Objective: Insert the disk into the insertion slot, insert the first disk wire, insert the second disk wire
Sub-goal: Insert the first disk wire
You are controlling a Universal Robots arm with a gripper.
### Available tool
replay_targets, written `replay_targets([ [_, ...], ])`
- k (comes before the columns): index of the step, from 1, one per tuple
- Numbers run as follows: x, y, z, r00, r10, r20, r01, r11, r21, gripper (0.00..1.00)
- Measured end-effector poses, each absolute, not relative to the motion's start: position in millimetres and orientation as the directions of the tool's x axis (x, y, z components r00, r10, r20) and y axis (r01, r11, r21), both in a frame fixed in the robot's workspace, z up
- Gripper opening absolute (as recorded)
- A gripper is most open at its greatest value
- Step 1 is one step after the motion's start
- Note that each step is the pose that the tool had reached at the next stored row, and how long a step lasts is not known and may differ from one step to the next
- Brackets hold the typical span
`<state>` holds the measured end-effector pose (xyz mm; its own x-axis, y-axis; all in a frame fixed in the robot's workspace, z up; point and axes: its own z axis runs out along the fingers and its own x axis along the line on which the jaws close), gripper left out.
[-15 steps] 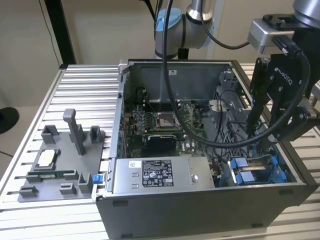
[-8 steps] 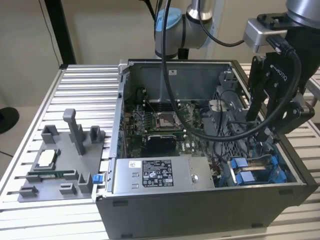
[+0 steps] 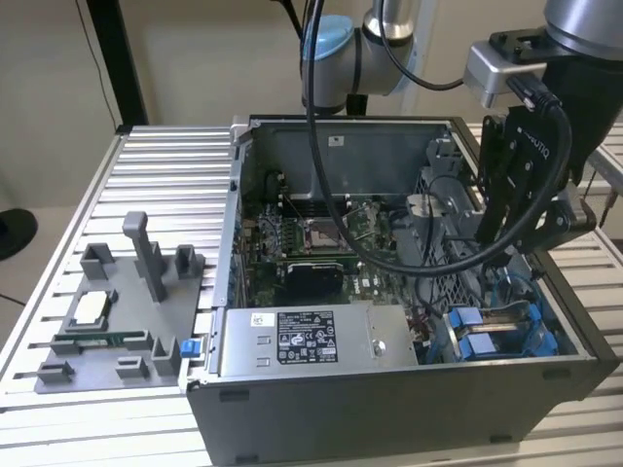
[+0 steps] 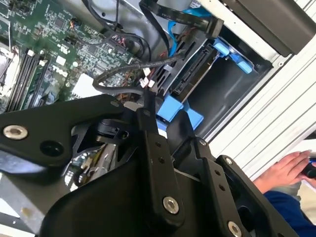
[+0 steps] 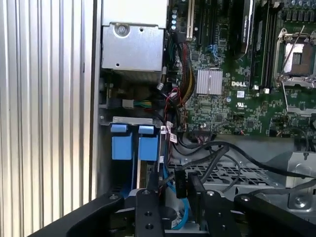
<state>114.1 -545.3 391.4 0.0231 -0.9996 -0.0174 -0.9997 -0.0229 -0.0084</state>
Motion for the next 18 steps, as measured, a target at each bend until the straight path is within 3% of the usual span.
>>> replay_targets([
  [6, 110.2, -544.5, 388.6, 0.034, -0.999, -0.035, -0.999, -0.033, -0.029, 1.0],
  [18, 110.1, -544.3, 388.4, 0.103, -0.994, -0.037, -0.993, -0.101, -0.057, 1.0],
])
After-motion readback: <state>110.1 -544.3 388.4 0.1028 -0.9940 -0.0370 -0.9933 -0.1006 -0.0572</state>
